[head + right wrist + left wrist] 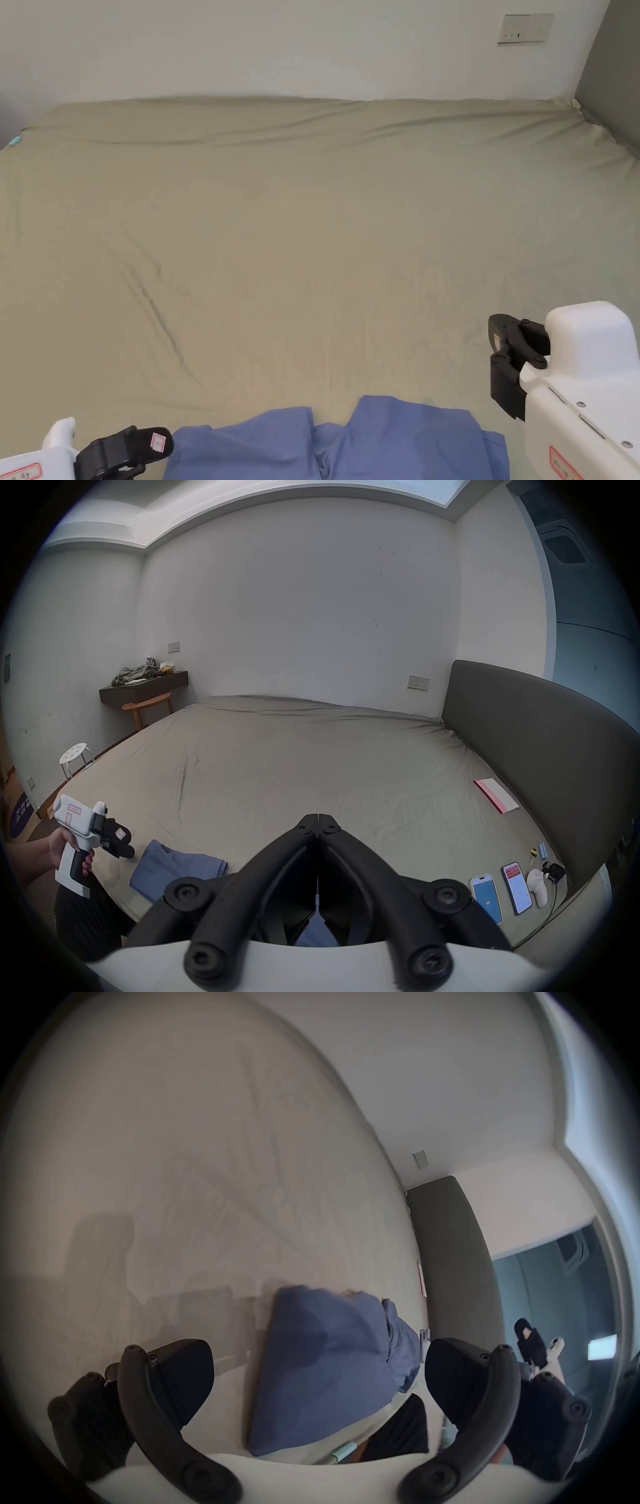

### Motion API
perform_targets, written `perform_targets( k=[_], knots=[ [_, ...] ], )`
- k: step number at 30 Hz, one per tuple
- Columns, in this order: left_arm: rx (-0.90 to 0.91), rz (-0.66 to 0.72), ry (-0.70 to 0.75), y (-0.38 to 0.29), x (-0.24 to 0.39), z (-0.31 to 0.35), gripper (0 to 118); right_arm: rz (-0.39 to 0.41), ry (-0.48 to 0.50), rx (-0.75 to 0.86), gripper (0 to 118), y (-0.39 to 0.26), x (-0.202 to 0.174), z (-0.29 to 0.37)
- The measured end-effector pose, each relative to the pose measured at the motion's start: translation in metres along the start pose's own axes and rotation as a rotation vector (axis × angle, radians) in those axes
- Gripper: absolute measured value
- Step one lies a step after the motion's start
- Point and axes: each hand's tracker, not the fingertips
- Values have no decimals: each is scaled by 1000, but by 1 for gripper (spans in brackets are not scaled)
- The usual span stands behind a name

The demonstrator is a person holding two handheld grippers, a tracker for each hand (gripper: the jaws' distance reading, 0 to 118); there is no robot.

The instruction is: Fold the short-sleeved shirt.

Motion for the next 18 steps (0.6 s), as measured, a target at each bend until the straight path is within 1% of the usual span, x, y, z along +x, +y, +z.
perform_targets(
  k=[2, 3, 4, 6, 7, 8, 9, 10, 11, 12, 13, 14, 15, 16, 17, 18],
  knots=[
    [-32, 38, -9, -2, -13, -11, 118, 2, 0, -9, 2, 0, -1, -1],
    [-49, 73, -39, -10, -11, -17, 118, 2, 0, -10, 2, -1, -1, -2],
    [-61, 112, -84, -16, -12, -25, 118, 4, -2, -12, 2, 0, -2, -2],
    [-54, 153, -239, -22, -7, -36, 118, 7, -2, -15, 2, 0, -3, -2],
    [-86, 188, -290, -21, -4, -42, 118, 9, -1, -18, 2, 1, -4, -3],
    [-107, 216, -302, -25, 0, -53, 118, 12, 2, -22, 2, 2, -5, -4],
    [-96, 199, -276, -29, 5, -60, 114, 15, 5, -24, 2, 2, -6, -5],
    [-95, 194, -271, -32, 13, -65, 98, 18, 6, -25, 2, 3, -8, -6],
    [-103, 162, -240, -23, 8, -70, 56, 20, 8, -24, 2, 3, -9, -6],
    [-94, 112, -110, -25, 15, -75, 12, 20, 11, -25, 2, 3, -10, -7],
    [-87, -1, 117, -27, 21, -83, 12, 20, 14, -26, 2, 4, -11, -7],
    [-92, -72, 136, -30, 21, -84, 12, 20, 18, -26, 2, 4, -12, -7],
    [-79, -63, 35, -29, 19, -76, 12, 23, 20, -27, 2, 4, -13, -7],
    [-79, -14, 39, -26, 23, -75, 12, 28, 22, -27, 2, 5, -14, -7],
    [-85, -44, 96, -25, 24, -73, 12, 34, 24, -26, 2, 5, -14, -6],
    [-88, -100, 121, -24, 28, -72, 12, 39, 25, -26, 2, 5, -15, -6]
  ],
)
